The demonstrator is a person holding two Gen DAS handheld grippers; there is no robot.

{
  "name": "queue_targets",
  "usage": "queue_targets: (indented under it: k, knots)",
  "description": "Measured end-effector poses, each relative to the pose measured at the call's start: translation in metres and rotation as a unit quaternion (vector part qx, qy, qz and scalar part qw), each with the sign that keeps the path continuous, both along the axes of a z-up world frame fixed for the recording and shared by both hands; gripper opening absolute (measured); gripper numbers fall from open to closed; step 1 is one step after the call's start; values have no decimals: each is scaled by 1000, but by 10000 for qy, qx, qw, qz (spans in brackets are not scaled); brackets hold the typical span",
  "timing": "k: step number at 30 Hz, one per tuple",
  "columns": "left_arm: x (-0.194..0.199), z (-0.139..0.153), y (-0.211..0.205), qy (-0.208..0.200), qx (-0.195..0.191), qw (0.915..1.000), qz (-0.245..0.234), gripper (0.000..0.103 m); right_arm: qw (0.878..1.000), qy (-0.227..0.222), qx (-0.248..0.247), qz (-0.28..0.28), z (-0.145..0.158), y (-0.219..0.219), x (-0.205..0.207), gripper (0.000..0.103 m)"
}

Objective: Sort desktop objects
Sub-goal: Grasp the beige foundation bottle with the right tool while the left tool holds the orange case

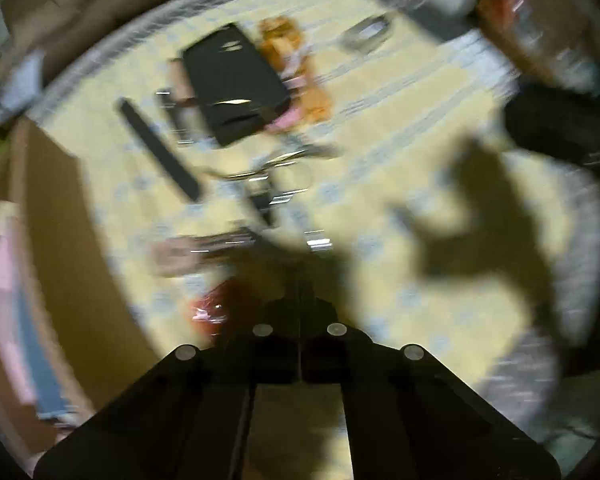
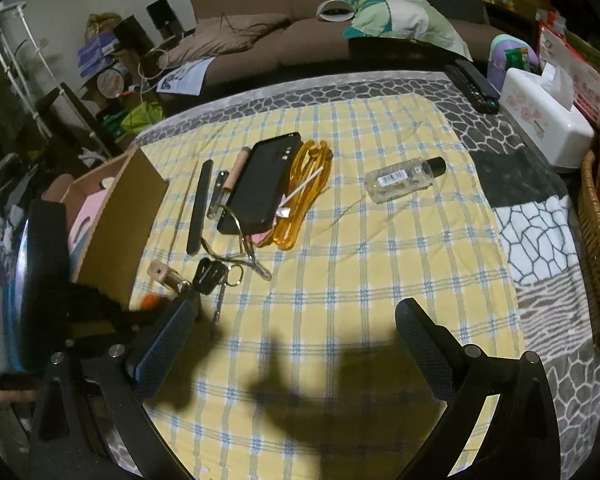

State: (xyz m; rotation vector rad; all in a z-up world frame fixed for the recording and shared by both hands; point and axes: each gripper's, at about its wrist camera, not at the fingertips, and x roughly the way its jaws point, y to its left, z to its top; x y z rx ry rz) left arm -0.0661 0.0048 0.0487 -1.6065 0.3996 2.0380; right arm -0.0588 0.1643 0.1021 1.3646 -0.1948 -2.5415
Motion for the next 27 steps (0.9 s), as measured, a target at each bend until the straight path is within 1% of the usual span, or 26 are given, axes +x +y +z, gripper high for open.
queue_targets:
  k: [1,3,4,5,6,7,8,9,10,11,12,14,16,17,18,19,21,24,25,27]
  knots:
    - [0,3,-1,-22,123,9999,68,0,10000,1,-56,-16,0,1,-1,103]
    - [-1,11,-9,63,267,9992,303,2,9999,-28,-107,-20,-1,1,-2,103]
    - [-3,17,-14,143,335,9983,462,6,9999,-36,-122,-17,-1,1,-2,103]
    - [-8,23,-22,198,404,9971,617,14,9999,-42,-130,-9,-1,0,-3,103]
    - [-9,31,-28,247,517,9955,750,19,9999,-48,-143,0,-2,0,-3,103]
    - [-11,38,-35,311,661,9933,895,29,9997,-41,-222,32,-2,-1,-4,103]
    - [-13,50,-46,412,837,9894,1112,36,9995,-26,-321,62,-2,-2,-4,103]
    - [-15,61,-57,503,996,9850,1317,38,9990,-12,-440,84,-2,-3,-4,103]
    - [-12,71,-67,587,1159,9803,1490,43,9982,-9,-581,118,-2,-5,-5,103]
    - [-9,83,-77,683,1354,9744,1660,49,9975,-13,-692,168,-3,-8,-7,103]
    - [-7,91,-84,768,1474,9702,1763,52,9969,-28,-759,199,-4,-12,-8,103]
    - [4,105,-103,971,1725,9594,2010,66,9956,-87,-888,281,-9,-26,-12,102]
    - [11,109,-120,998,1900,9513,2212,68,9940,-91,-1010,408,-11,-43,-16,99]
    - [14,108,-128,968,1971,9482,2294,69,9932,-87,-1037,516,-12,-54,-18,93]
    - [16,107,-136,934,2001,9466,2351,70,9927,-90,-1030,627,-14,-64,-19,87]
    - [17,106,-143,900,2001,9452,2417,70,9921,-90,-988,772,-17,-78,-21,85]
    - [17,103,-156,889,1966,9434,2520,70,9914,-66,-843,999,-22,-101,-24,74]
    - [14,98,-172,808,1981,9412,2613,70,9911,71,-464,1243,-31,-128,-30,74]
    - [15,97,-176,805,1998,9408,2617,70,9901,172,-224,1375,-35,-140,-34,73]
    - [19,98,-179,823,2053,9400,2598,70,9872,333,97,1555,-39,-155,-39,71]
